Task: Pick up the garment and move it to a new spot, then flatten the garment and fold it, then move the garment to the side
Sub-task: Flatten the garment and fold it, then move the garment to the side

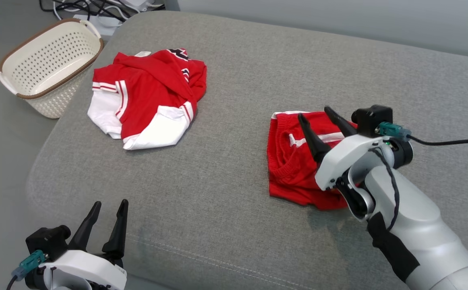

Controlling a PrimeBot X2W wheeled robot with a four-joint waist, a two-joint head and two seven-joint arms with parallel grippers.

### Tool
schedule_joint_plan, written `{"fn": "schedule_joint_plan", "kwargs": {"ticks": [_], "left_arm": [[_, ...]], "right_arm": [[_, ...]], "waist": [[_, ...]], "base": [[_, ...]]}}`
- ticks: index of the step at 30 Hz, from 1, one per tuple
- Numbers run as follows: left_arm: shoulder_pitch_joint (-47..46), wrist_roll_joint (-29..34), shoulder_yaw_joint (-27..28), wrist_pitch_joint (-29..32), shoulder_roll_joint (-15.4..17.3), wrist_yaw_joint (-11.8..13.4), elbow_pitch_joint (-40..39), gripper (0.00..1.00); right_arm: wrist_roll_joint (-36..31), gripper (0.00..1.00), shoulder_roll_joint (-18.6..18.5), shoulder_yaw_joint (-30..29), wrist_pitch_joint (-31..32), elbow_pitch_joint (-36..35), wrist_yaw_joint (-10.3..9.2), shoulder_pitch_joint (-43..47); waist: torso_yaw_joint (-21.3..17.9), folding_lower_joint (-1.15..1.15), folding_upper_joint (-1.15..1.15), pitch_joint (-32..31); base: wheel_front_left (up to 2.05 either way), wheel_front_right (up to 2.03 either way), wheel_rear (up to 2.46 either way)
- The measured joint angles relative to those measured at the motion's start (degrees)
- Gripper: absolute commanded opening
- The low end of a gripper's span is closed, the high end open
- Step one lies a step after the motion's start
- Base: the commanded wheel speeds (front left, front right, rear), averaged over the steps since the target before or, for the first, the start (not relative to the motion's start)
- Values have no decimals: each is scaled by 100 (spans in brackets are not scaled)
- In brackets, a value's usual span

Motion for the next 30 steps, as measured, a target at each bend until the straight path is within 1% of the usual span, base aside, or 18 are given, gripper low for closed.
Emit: {"fn": "schedule_joint_plan", "kwargs": {"ticks": [1,3,7,10,12,15,17,24,28,30], "left_arm": [[2,46,80,0,-34,0,-32,100],[5,116,154,0,-62,0,-91,100],[21,222,264,0,-104,0,-223,100],[37,292,271,0,-134,0,-294,100],[40,334,264,0,-134,0,-336,100],[40,335,230,0,-120,0,-370,100],[40,332,180,0,-93,0,-387,100],[31,156,79,0,38,0,-383,100],[15,94,40,0,104,0,-353,100],[2,69,26,0,110,0,-343,100]], "right_arm": [[32,100,-3,-82,-157,-265,0,-81],[83,100,27,-376,-304,-492,1,-153],[-198,100,15,-1358,-359,-859,0,-51],[-412,100,-20,-1941,-361,-1129,0,446],[-502,100,-27,-2120,-360,-1155,0,895],[-334,100,-15,-2165,-360,-1156,0,1419],[-121,100,13,-2098,-360,-1161,0,1559],[489,100,32,-1870,-360,-1195,0,1586],[722,100,27,-1822,-360,-1006,0,1523],[913,100,20,-1701,-360,-917,0,1457]], "waist": [[-102,0,0,-46],[-219,0,0,-96],[-476,0,0,-186],[-647,0,0,-211],[-715,0,0,-186],[-733,0,0,-89],[-718,0,0,-27],[-522,0,0,154],[-390,0,0,241],[-327,0,0,283]], "base": [[0,0,0],[0,0,0],[0,0,0],[0,0,0],[0,0,0],[0,0,0],[0,0,0],[0,0,0],[0,0,0],[0,0,0]]}}
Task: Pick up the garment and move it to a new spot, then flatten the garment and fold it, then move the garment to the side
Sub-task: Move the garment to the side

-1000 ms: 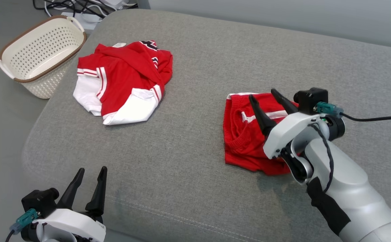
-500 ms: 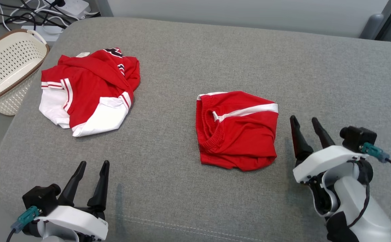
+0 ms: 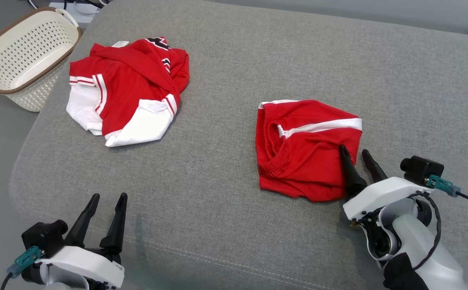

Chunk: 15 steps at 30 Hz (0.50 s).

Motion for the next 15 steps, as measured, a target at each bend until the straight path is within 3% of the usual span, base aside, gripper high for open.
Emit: {"fn": "schedule_joint_plan", "kwargs": {"ticks": [4,5,6,7,15], "left_arm": [[-6,-40,-31,0,23,0,9,100],[-8,-40,-38,0,25,0,9,100],[-12,-40,-47,0,24,0,9,100],[-18,-41,-54,0,24,0,15,100],[-75,-35,-41,0,-21,0,109,100]], "right_arm": [[205,100,-20,311,-1,174,-9,-215],[226,93,-30,350,-5,194,-9,-255],[271,38,-41,398,-9,226,-9,-292],[303,0,-54,452,-10,265,-9,-328],[271,0,-10,333,-15,309,-8,-260]], "waist": [[88,0,0,76],[103,0,0,88],[117,0,0,94],[126,0,0,95],[68,0,0,-123]], "base": [[0,0,0],[0,0,0],[0,0,0],[0,0,0],[0,0,0]]}}
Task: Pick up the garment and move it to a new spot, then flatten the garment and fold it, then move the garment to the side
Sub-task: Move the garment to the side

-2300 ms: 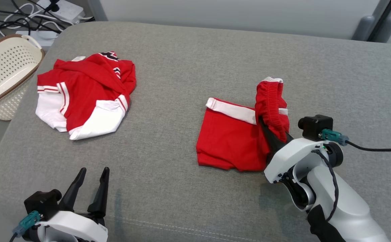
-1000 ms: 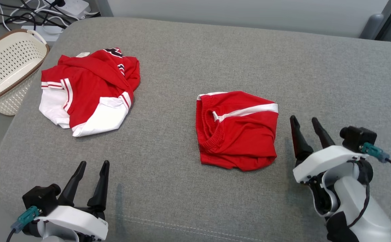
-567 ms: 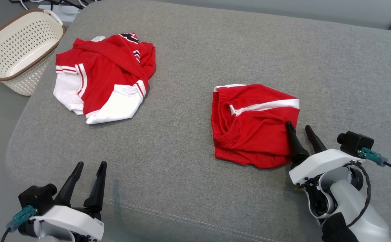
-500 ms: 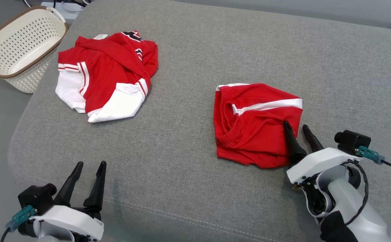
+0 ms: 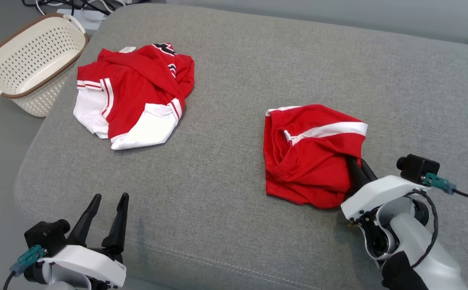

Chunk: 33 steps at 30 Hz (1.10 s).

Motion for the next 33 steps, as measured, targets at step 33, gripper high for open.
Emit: {"fn": "schedule_joint_plan", "kwargs": {"ticks": [33], "left_arm": [[894,923,598,0,-363,0,-996,100]], "right_arm": [[-550,0,55,-382,1,-1121,0,1592]], "waist": [[-3708,0,0,-689]], "base": [[0,0,0]]}}
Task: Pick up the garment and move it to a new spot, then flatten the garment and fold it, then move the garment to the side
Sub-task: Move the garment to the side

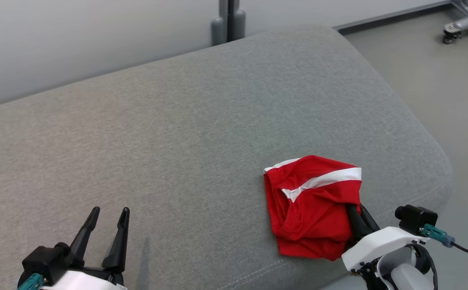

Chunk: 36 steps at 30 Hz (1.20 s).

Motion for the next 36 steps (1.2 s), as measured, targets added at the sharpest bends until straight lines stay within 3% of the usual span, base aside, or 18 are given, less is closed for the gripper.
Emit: {"fn": "schedule_joint_plan", "kwargs": {"ticks": [4,6,9,23,33,34,35,36], "left_arm": [[87,114,65,0,134,0,-403,100],[93,158,120,0,279,0,-798,100],[117,187,182,-1,434,0,-1147,100],[149,-89,134,-7,1049,0,-1713,100],[145,-221,-52,-9,1326,0,-1830,100],[142,-221,-62,-8,1346,0,-1834,100],[139,-221,-75,-9,1363,0,-1837,100],[138,-221,-83,-9,1380,0,-1840,100]], "right_arm": [[-430,0,11,-115,0,-120,0,-7],[-1166,0,13,-420,0,-208,0,-133],[-1692,0,36,-722,0,-259,1,-397],[-3968,0,68,-3218,0,460,2,-1976],[-5272,0,73,-4838,146,472,2,-2368],[-5394,2,76,-4960,182,472,2,-2368],[-5524,22,82,-5107,197,463,2,-2367],[-5668,72,88,-5250,210,433,2,-2364]], "waist": [[-396,0,0,208],[-501,0,0,461],[-483,0,0,709],[443,0,0,1312],[967,0,0,1712],[1001,0,0,1738],[1034,0,0,1758],[1062,0,0,1774]], "base": [[0,0,0],[0,0,0],[0,0,0],[0,0,0],[0,0,0],[0,0,0],[0,0,0],[0,0,0]]}}
